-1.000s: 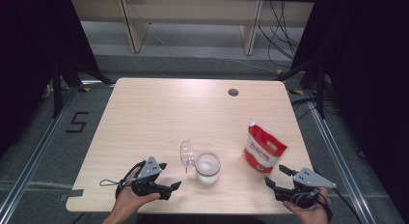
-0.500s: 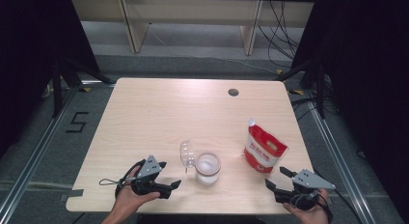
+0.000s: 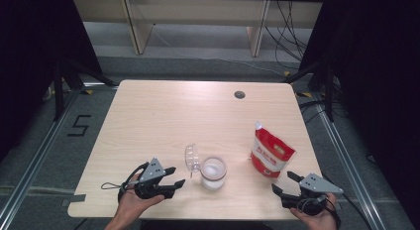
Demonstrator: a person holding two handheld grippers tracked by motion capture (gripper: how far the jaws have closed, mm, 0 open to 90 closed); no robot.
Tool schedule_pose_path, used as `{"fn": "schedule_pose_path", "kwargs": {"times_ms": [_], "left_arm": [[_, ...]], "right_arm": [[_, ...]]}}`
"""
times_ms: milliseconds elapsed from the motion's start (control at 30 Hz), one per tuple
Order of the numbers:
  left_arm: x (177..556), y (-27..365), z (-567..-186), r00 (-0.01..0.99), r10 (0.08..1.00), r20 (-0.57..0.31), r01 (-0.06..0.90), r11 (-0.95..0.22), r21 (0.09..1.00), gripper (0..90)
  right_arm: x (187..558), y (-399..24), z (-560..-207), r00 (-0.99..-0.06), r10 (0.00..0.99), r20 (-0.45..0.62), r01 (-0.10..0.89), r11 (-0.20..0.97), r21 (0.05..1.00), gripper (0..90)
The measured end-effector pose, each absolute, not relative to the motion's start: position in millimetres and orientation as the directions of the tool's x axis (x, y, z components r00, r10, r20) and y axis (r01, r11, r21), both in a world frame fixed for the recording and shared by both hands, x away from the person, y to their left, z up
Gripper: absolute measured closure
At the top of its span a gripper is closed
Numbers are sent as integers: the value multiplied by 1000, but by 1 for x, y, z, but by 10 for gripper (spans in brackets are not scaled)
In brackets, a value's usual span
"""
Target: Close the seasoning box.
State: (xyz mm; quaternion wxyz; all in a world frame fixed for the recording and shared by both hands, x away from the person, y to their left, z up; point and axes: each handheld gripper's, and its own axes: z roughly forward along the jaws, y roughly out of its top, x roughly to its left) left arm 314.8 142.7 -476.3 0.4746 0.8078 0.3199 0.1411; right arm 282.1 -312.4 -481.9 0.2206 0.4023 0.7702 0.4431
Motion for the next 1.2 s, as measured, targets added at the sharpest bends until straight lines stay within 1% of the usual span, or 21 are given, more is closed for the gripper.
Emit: {"fn": "schedule_pose_path", "kwargs": {"times_ms": [33,67,100,133,167,200,267,300,500,533,567,600,633,667,867,900,933,1033,1133,1167,1200], "left_arm": [[314,143,-474,756,650,-75,383,-347,856,577],[314,141,-470,763,642,-69,366,-342,865,668],[314,141,-470,763,642,-69,366,-342,865,713],[313,139,-467,768,639,-43,349,-360,865,762],[313,139,-467,768,639,-43,349,-360,865,791],[313,137,-466,769,638,-36,344,-365,865,791],[313,134,-464,770,636,-43,348,-363,865,867],[313,134,-464,770,636,-43,348,-363,865,878],[316,131,-455,780,626,-19,328,-382,864,894],[317,130,-455,776,630,-31,330,-363,872,895],[316,129,-454,774,632,-46,345,-359,867,895],[317,130,-453,776,630,-26,332,-372,867,895],[317,130,-452,778,628,-25,328,-372,868,895],[317,129,-451,778,628,-31,330,-365,871,895],[317,125,-445,784,619,-44,333,-360,872,895],[317,125,-443,791,611,-25,316,-372,873,895],[316,123,-442,785,618,-40,329,-362,872,895],[316,123,-441,794,608,-30,317,-371,873,895],[315,119,-441,793,607,-46,326,-360,874,895],[316,119,-440,796,604,-29,314,-372,874,895],[315,118,-441,791,610,-44,326,-360,874,895]], "right_arm": [[282,-312,-482,-580,815,16,424,285,859,269],[282,-312,-482,-578,816,26,429,276,860,269],[282,-312,-482,-578,816,26,429,276,860,269],[283,-313,-483,-572,820,13,425,283,860,270],[283,-313,-483,-572,820,13,425,283,860,270],[282,-313,-482,-577,816,25,428,276,861,270],[282,-313,-482,-579,815,25,428,278,860,270],[282,-313,-482,-579,815,25,428,278,860,270],[280,-311,-482,-560,828,35,449,268,852,270],[283,-313,-483,-577,817,9,423,289,859,271],[283,-313,-483,-577,817,9,423,289,859,271],[283,-313,-482,-577,817,7,422,291,859,271],[280,-311,-482,-561,827,36,449,268,852,271],[282,-312,-482,-576,817,8,426,292,857,271],[282,-312,-483,-574,819,9,426,290,857,271],[282,-311,-483,-573,820,19,432,282,857,271],[282,-311,-483,-577,817,20,427,281,859,271],[282,-310,-483,-575,818,22,434,282,855,271],[282,-310,-483,-576,817,24,431,279,858,271],[282,-310,-483,-576,817,24,431,279,858,271],[282,-310,-483,-576,817,24,431,279,858,271]]}}
